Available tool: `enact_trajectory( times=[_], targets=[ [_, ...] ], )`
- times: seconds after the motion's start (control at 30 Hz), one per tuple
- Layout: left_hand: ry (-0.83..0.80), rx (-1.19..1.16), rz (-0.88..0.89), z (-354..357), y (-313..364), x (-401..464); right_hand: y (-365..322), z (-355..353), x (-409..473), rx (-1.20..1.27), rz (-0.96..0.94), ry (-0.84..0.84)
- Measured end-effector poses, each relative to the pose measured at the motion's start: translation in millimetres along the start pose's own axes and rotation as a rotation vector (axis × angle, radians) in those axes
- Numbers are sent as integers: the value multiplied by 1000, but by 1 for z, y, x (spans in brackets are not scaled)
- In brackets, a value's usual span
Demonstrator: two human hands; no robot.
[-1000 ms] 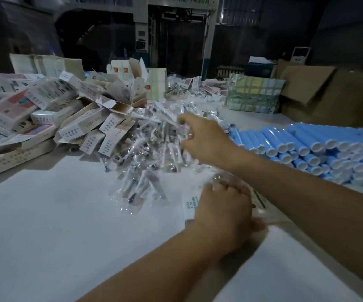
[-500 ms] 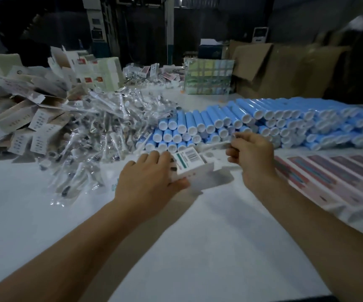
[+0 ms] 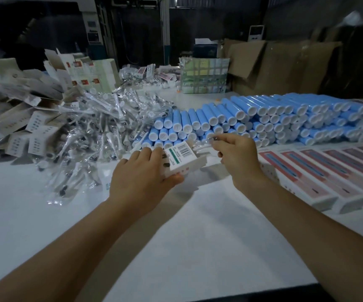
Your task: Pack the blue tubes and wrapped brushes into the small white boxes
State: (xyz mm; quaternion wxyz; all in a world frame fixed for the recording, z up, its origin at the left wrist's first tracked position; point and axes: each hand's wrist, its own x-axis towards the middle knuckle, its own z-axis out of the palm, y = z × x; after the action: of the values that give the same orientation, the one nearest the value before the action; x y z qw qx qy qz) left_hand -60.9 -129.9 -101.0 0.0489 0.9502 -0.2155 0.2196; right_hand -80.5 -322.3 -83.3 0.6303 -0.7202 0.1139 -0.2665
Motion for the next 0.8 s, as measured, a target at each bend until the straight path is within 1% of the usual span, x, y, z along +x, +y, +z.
enact_trajectory(
  times=[0.07,0.17,0.23,0.33,0.4,0.47,0.53,0.6,0.67,0.8],
  targets=[
    [3,3,18,0,1,-1,1,6,-4,-5,-30,-22],
    [-8,-2,33,0,1,0,4,12,-11,-119,-127,-37],
    [-13,-7,46,0,2,0,4,15,-16,-160,-166,-89],
    [-6,-30,47,0,1,1,2,15,-16,-56,-115,-171],
    [-5,-34,32,0,0,2,0,10,-14,-24,-140,-104],
    [2,-37,3,0,-1,3,-2,3,-12,-108,-241,21],
    [19,-49,-41,0,-4,3,-3,0,-15,-139,-299,85],
    [34,-52,-80,1,-7,4,-3,1,-18,-164,-288,55],
    [42,-50,-100,2,-9,6,-1,8,-23,-216,-254,-18],
    [51,-26,-84,5,-10,7,2,18,-30,-240,-223,-84]
  ],
)
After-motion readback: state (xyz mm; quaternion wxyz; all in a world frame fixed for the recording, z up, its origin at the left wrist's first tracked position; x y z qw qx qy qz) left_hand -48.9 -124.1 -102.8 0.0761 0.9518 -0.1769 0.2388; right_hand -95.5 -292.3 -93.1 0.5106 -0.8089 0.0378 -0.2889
